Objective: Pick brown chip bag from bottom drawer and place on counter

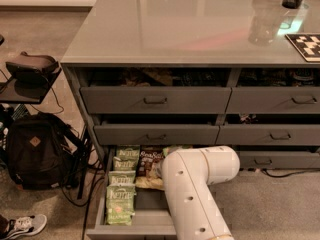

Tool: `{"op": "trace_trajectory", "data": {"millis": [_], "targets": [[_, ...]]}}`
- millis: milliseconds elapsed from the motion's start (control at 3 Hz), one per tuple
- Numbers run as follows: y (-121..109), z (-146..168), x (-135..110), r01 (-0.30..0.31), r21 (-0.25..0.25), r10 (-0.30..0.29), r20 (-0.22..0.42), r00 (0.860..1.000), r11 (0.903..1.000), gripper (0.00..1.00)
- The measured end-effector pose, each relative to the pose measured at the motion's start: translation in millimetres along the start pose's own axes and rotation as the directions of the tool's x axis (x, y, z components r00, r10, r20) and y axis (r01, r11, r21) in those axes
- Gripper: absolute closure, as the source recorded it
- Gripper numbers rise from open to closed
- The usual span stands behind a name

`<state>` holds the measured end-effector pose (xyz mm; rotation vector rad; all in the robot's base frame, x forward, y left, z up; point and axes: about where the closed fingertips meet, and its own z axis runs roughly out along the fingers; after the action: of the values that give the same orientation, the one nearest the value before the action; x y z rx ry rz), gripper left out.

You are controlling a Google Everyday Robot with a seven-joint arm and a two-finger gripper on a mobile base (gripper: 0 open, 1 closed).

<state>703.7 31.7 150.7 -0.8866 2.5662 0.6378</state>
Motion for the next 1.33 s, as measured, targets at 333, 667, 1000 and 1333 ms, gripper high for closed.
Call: {"op": "trace_trajectory", "data": {"millis": [333, 667, 1000, 1333], "targets": [[0, 0, 0, 0.000, 0.000, 0.000, 0.000, 1.000, 1.0000, 0.12], [3, -7, -4, 0.000, 0.000, 0.000, 0.000, 1.000, 1.0000, 0.00], [4, -10, -6, 0.000, 0.000, 0.000, 0.000, 1.000, 1.0000, 0.00], [16, -34, -26, 0.038, 0.032, -0.040, 0.064, 0.997, 0.9988, 0.00]]}}
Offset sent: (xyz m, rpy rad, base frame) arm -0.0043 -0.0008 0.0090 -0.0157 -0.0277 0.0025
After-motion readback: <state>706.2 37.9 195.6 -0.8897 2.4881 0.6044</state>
